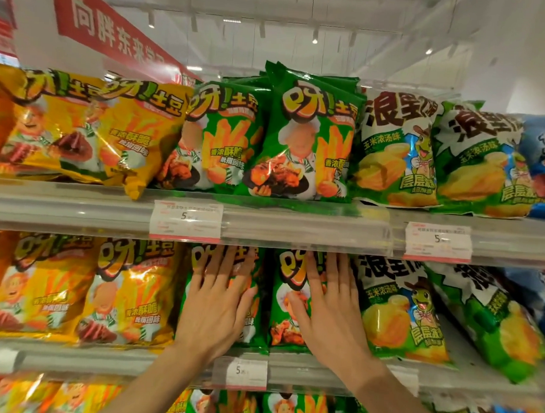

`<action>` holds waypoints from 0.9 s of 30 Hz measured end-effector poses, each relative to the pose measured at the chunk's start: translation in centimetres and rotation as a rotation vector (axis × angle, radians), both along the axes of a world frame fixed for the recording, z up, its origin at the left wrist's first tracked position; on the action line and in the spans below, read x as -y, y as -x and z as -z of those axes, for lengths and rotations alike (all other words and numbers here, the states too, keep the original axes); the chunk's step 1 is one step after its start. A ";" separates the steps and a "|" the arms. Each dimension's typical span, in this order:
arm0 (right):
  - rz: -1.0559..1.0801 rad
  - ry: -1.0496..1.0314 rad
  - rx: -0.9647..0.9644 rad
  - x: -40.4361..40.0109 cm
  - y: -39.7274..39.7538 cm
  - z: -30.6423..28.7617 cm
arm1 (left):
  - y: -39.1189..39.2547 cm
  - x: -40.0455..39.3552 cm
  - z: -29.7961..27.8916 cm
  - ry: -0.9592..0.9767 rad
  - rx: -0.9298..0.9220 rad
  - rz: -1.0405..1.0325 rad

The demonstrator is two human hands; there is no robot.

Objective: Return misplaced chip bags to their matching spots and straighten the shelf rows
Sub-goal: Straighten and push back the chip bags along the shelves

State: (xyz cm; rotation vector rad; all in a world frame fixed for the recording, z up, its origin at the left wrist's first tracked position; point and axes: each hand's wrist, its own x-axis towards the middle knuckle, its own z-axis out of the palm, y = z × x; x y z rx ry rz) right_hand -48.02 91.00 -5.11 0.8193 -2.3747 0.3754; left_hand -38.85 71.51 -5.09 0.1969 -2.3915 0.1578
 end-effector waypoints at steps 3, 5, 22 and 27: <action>-0.036 -0.017 0.036 -0.4 0.1 -0.3 | -0.2 -0.1 -0.1 0.007 0.006 -0.028; -0.109 0.003 0.067 -1.4 0.0 -0.8 | -0.6 -0.7 -0.2 -0.016 -0.009 -0.047; 0.053 -0.100 -0.088 -24.3 11.8 -3.2 | 7.2 -23.4 -1.9 -0.624 0.003 0.306; 0.007 -0.267 -0.085 -25.6 13.6 -2.1 | 10.5 -24.8 -2.2 -0.968 0.166 0.230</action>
